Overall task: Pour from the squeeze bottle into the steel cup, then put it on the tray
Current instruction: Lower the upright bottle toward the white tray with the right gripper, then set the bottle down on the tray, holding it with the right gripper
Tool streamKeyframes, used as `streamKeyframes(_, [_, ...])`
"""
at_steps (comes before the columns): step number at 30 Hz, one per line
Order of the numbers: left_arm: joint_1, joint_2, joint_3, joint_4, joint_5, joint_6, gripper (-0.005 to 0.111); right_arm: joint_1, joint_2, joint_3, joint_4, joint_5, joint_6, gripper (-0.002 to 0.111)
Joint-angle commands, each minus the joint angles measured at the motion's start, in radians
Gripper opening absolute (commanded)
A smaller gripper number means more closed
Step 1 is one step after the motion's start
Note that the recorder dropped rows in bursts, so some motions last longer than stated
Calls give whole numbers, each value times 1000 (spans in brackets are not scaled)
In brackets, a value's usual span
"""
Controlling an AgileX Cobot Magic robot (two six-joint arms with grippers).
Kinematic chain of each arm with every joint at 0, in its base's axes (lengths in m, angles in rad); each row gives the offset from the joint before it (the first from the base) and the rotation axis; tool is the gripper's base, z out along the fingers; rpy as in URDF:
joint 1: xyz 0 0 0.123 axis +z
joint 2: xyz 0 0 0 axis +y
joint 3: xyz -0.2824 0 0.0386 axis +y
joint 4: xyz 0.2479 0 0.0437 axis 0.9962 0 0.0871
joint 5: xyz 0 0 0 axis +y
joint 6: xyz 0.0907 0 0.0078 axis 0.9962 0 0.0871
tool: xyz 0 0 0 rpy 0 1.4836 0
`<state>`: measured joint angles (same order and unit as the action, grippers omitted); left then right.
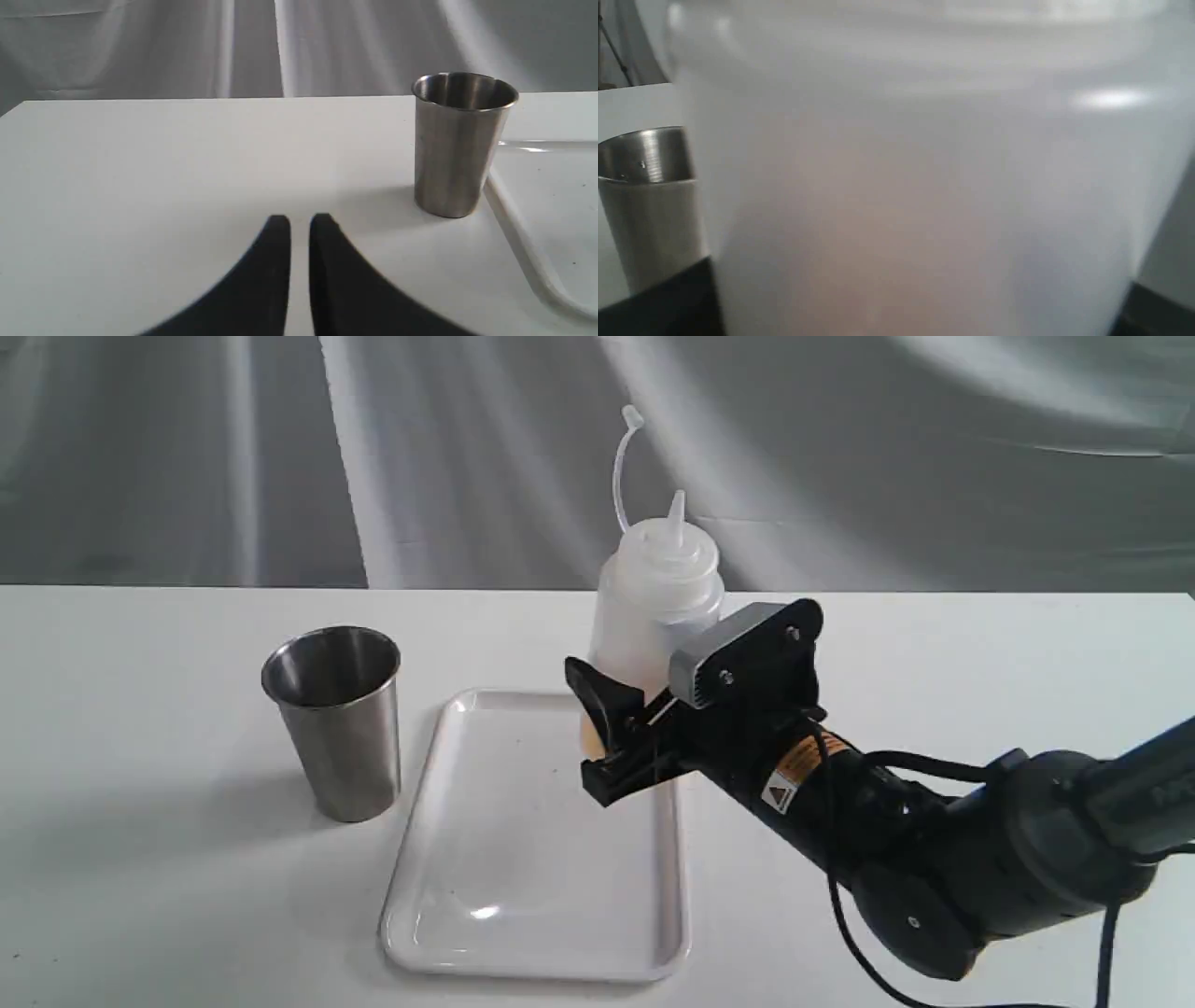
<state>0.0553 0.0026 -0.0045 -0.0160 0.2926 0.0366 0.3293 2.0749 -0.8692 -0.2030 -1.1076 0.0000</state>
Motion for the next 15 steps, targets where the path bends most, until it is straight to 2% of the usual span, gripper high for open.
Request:
streamKeyframes(1, [-8,-3,4,-3,-9,-1,8,0,20,-39,-39,-35,35,0])
streamKeyframes(7, [-8,-3,4,-3,-9,-1,8,3,62,-83,-135,-35,66,0])
streamKeyframes(15, [-8,-3,4,-3,-9,-4,8,41,120,-107,-166,-29,67,0])
